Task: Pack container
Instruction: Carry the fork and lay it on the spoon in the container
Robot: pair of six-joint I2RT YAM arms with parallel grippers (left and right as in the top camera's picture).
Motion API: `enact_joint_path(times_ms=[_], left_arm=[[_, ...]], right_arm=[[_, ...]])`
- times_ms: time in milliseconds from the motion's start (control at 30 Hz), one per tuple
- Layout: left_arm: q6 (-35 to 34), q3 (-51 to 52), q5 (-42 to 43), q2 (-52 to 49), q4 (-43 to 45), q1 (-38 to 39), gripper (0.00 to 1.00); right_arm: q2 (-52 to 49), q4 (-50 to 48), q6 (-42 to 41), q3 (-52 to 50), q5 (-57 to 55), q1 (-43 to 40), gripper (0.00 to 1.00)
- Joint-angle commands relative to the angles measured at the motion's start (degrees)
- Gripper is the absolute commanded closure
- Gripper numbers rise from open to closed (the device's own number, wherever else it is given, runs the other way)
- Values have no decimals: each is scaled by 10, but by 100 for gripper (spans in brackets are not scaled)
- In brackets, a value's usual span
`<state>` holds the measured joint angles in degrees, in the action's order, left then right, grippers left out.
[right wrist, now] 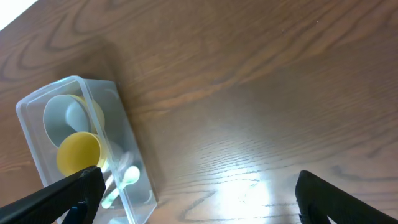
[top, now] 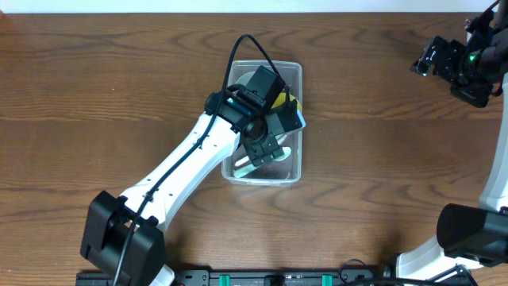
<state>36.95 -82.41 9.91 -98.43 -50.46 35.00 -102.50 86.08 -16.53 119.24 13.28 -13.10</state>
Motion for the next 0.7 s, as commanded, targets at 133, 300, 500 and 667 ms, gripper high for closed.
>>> enact_joint_path(times_ms=[133,300,500,667], left_arm=[[-92,-66,-4,52,51,0,2],[-118,-67,-5,49,102,-1,1],[-156,-67,-5,4,140,-1,79],[-178,-67,-5,-38,196,-4,94]], right_arm=[[-2,1,-8,-2,3,-3,1],[-2,1,-8,-2,3,-3,1],[-2,1,-8,-2,3,-3,1],[-2,1,-8,-2,3,-3,1]])
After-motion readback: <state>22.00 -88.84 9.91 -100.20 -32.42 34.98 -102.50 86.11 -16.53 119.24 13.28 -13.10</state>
